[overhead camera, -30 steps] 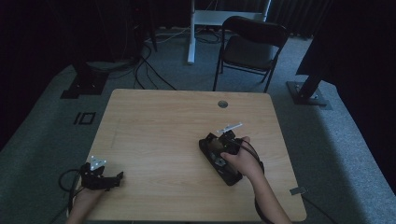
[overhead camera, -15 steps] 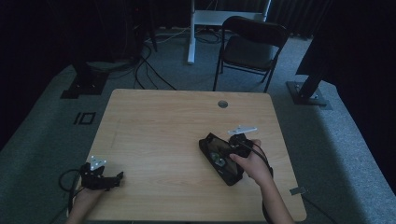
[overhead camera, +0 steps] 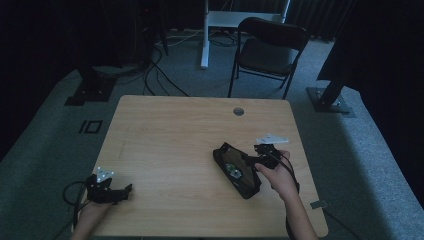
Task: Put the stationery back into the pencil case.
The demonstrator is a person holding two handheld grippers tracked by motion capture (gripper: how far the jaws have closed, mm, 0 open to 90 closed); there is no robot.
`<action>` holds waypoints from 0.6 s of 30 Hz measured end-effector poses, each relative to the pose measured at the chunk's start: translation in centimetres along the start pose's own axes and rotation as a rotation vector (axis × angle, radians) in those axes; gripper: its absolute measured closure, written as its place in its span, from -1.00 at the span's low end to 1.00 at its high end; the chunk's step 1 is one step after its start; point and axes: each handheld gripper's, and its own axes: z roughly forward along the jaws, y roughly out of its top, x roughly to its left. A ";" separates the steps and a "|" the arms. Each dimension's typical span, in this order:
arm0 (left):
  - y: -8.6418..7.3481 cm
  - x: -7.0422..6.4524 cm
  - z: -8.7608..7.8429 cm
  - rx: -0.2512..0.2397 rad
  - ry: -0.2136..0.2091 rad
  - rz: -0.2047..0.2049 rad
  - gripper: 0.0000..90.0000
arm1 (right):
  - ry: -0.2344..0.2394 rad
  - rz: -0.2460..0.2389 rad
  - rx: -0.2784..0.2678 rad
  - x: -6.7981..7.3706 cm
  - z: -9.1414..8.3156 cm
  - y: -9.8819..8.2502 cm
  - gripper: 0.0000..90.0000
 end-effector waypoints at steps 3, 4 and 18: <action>0.0 0.0 0.0 0.000 0.000 0.000 -1.00 | -0.008 0.008 -0.013 -0.5 -0.2 -0.4 -0.26; 0.0 0.0 0.0 0.000 0.000 0.000 -1.00 | -0.013 0.013 -0.016 -0.7 -0.3 -0.5 -0.28; 0.0 0.0 0.0 0.000 0.000 0.000 -1.00 | -0.093 0.085 -0.046 -3.4 -0.4 -3.0 -0.34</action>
